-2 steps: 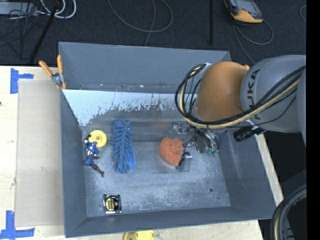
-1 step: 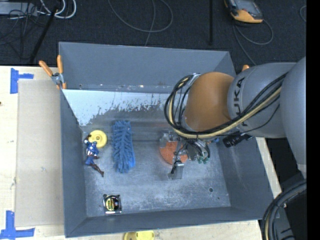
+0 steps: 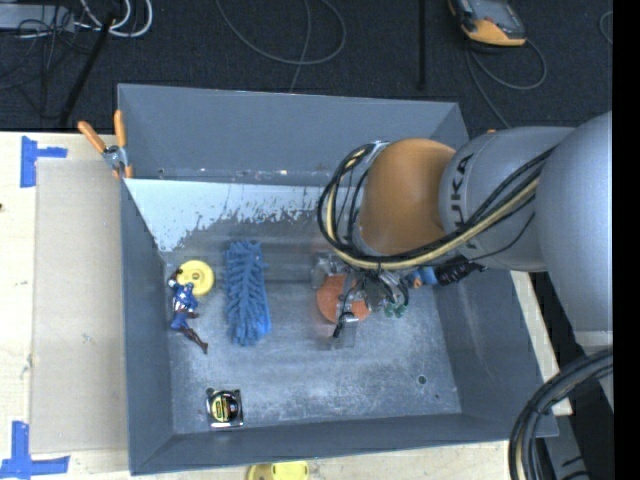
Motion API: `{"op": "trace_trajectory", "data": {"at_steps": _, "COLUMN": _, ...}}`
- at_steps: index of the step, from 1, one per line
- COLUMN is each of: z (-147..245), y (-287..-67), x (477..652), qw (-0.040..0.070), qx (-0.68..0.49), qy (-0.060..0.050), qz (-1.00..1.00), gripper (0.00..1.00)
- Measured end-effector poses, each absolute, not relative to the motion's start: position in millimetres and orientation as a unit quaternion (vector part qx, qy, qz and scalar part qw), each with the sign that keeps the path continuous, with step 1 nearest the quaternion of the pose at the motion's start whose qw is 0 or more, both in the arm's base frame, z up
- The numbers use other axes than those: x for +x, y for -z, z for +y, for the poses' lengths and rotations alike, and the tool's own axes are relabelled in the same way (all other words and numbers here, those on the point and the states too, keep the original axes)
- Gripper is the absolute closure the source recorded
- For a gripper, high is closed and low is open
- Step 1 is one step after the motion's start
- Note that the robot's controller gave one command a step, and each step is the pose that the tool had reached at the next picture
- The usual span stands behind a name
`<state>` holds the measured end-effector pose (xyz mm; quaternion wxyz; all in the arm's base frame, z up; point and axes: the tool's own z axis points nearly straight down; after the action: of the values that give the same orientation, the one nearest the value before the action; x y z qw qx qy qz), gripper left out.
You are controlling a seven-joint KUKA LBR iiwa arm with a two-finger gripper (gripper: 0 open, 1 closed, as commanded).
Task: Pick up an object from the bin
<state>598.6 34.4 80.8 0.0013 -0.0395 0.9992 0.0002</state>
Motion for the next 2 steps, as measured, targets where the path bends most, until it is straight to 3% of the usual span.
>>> {"op": "trace_trajectory", "data": {"at_steps": 1, "z": 8.9, "y": -70.8, "x": 584.5, "qw": 0.000, "qx": 0.010, "qy": 0.000, "qz": 1.000, "gripper": 1.00}}
{"op": "trace_trajectory", "data": {"at_steps": 2, "z": 8.9, "y": -70.8, "x": 584.5, "qw": 0.000, "qx": 0.010, "qy": 0.000, "qz": 1.000, "gripper": 0.00}}
